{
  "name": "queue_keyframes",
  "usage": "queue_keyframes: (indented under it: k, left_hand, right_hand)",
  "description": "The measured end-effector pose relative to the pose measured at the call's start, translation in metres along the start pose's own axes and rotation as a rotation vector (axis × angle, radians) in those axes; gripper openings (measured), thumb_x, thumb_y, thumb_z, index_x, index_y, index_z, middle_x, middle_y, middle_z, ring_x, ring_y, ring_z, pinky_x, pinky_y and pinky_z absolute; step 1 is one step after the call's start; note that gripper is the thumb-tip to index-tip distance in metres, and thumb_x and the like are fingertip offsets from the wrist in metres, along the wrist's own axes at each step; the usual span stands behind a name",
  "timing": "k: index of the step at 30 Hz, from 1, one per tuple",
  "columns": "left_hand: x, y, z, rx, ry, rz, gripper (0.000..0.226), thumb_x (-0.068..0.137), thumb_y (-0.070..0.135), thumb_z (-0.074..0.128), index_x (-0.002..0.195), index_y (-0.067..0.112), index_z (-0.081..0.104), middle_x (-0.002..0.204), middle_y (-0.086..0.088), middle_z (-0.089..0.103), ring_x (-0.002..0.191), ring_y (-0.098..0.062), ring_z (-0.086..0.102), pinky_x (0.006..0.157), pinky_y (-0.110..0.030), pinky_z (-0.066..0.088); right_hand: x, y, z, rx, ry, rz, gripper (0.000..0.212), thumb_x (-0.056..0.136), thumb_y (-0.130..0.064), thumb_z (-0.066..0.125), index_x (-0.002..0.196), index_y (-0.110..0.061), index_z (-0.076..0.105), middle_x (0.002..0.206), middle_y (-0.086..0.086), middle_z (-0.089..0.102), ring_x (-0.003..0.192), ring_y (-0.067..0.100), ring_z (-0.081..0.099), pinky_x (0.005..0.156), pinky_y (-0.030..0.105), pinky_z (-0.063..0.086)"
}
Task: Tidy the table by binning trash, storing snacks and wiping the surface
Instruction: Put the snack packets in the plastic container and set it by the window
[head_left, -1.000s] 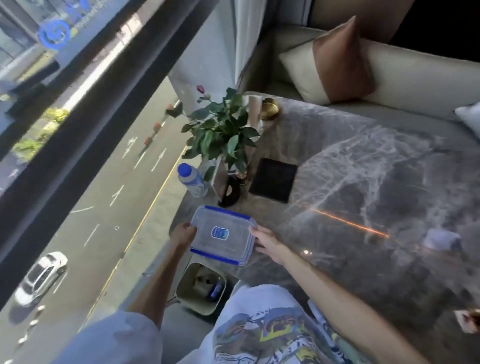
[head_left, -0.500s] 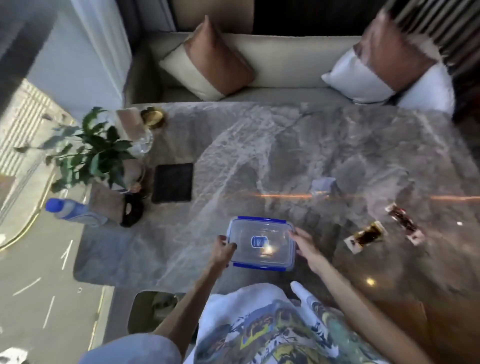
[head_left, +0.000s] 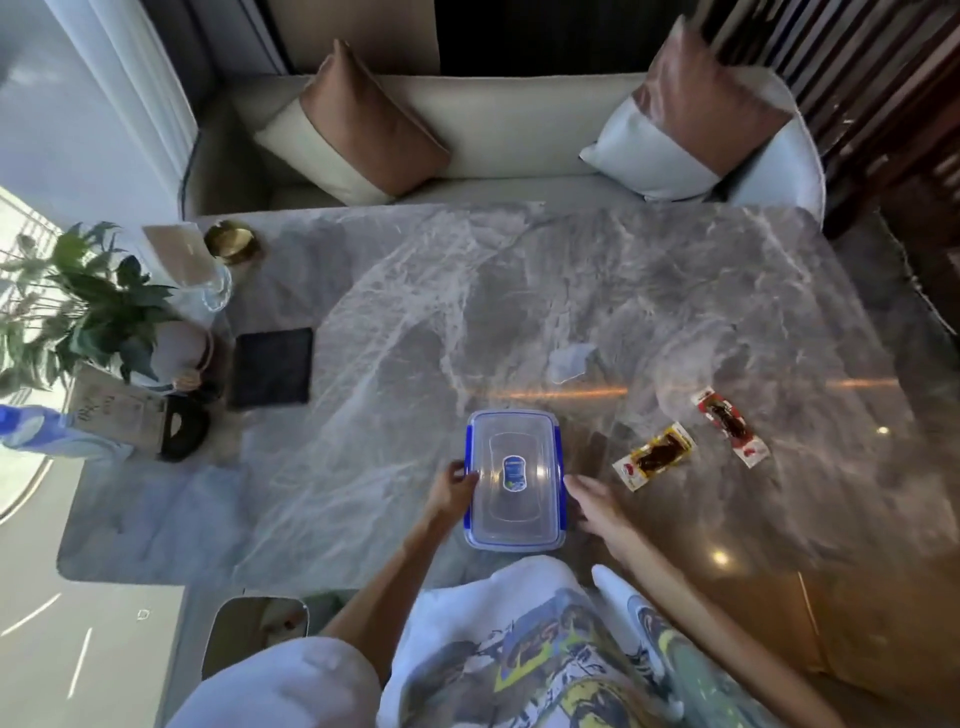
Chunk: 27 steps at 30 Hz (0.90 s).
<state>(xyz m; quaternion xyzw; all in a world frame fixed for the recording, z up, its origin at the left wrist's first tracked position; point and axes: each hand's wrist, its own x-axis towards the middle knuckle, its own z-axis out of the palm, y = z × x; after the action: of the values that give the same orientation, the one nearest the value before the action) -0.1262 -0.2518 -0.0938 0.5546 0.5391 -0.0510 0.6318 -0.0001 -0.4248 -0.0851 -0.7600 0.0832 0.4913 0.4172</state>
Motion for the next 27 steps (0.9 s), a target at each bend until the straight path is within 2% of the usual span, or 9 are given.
queue_keyframes:
  k: [3, 5, 8, 10, 14, 16, 19, 23, 27]
  left_hand:
    - [-0.007, -0.019, 0.005, -0.121, 0.046, -0.013, 0.036, 0.095, 0.010, 0.057, 0.128, -0.006, 0.055, 0.114, -0.024, 0.065, 0.091, -0.023, 0.061, 0.071, -0.033, 0.055]
    - [-0.011, -0.022, 0.005, -0.222, 0.060, -0.024, 0.034, 0.094, 0.011, 0.060, 0.124, -0.005, 0.058, 0.111, -0.024, 0.067, 0.083, -0.025, 0.063, 0.063, -0.027, 0.057]
    - [-0.011, -0.026, 0.004, -0.296, 0.102, -0.069, 0.034, 0.093, 0.010, 0.061, 0.123, -0.005, 0.059, 0.106, -0.024, 0.067, 0.078, -0.026, 0.063, 0.065, -0.032, 0.055]
    - [-0.012, -0.028, 0.005, -0.320, 0.136, -0.077, 0.031, 0.093, 0.007, 0.060, 0.121, -0.006, 0.061, 0.090, -0.016, 0.067, 0.069, -0.021, 0.061, 0.065, -0.032, 0.053]
    - [-0.014, -0.031, 0.009, -0.364, 0.193, -0.055, 0.019, 0.096, 0.004, 0.054, 0.111, 0.000, 0.065, 0.075, -0.005, 0.064, 0.064, -0.015, 0.058, 0.050, -0.019, 0.053]
    - [-0.014, -0.034, 0.012, -0.359, 0.248, -0.052, 0.016, 0.097, 0.003, 0.051, 0.095, 0.006, 0.067, 0.071, -0.004, 0.062, 0.062, -0.015, 0.055, 0.045, -0.017, 0.049]
    - [-0.015, -0.047, 0.014, -0.233, 0.377, -0.065, 0.028, 0.094, -0.001, 0.043, 0.072, 0.007, 0.059, 0.067, -0.008, 0.051, 0.066, -0.016, 0.043, 0.056, -0.023, 0.036]
    - [-0.019, -0.071, 0.005, -0.130, 0.370, -0.050, 0.022, 0.093, -0.002, 0.042, 0.081, 0.001, 0.060, 0.076, -0.014, 0.055, 0.074, -0.020, 0.046, 0.067, -0.031, 0.036]
    - [-0.022, -0.078, -0.003, -0.124, 0.290, -0.105, 0.024, 0.095, 0.004, 0.042, 0.111, -0.002, 0.059, 0.097, -0.023, 0.064, 0.081, -0.024, 0.055, 0.072, -0.035, 0.043]
  right_hand:
    - [0.001, -0.006, 0.007, 0.031, -0.010, -0.013, 0.046, 0.095, -0.031, 0.057, 0.136, -0.012, 0.051, 0.133, 0.011, 0.059, 0.118, 0.027, 0.057, 0.101, 0.044, 0.046]
    - [0.002, -0.003, 0.009, 0.076, -0.015, -0.005, 0.047, 0.094, -0.027, 0.061, 0.136, -0.009, 0.051, 0.131, 0.014, 0.061, 0.119, 0.031, 0.058, 0.105, 0.050, 0.045]
    - [0.004, 0.000, 0.012, 0.167, -0.010, 0.057, 0.046, 0.092, -0.027, 0.063, 0.134, -0.010, 0.053, 0.131, 0.013, 0.061, 0.122, 0.033, 0.056, 0.108, 0.057, 0.038]
    - [0.005, 0.001, 0.016, 0.229, 0.009, 0.091, 0.046, 0.094, -0.026, 0.061, 0.136, -0.011, 0.051, 0.132, 0.013, 0.060, 0.123, 0.033, 0.055, 0.108, 0.057, 0.038]
    - [0.005, 0.003, 0.027, 0.245, 0.101, 0.062, 0.037, 0.098, -0.025, 0.053, 0.131, -0.007, 0.053, 0.122, 0.015, 0.064, 0.108, 0.030, 0.063, 0.095, 0.045, 0.051]
    - [0.004, 0.005, 0.032, 0.197, 0.184, 0.031, 0.034, 0.101, -0.023, 0.047, 0.126, -0.003, 0.057, 0.110, 0.014, 0.065, 0.095, 0.026, 0.063, 0.082, 0.035, 0.052]
    - [0.007, 0.015, 0.037, 0.131, 0.283, 0.015, 0.033, 0.103, -0.015, 0.040, 0.121, 0.004, 0.059, 0.119, 0.022, 0.063, 0.108, 0.034, 0.060, 0.090, 0.037, 0.046]
    - [0.007, 0.018, 0.045, 0.042, 0.217, -0.021, 0.037, 0.104, -0.022, 0.040, 0.124, 0.002, 0.060, 0.123, 0.022, 0.063, 0.112, 0.035, 0.061, 0.099, 0.042, 0.048]
    - [0.013, 0.014, 0.049, 0.030, 0.181, -0.063, 0.037, 0.103, -0.022, 0.043, 0.123, 0.003, 0.060, 0.117, 0.022, 0.065, 0.102, 0.027, 0.060, 0.089, 0.034, 0.047]
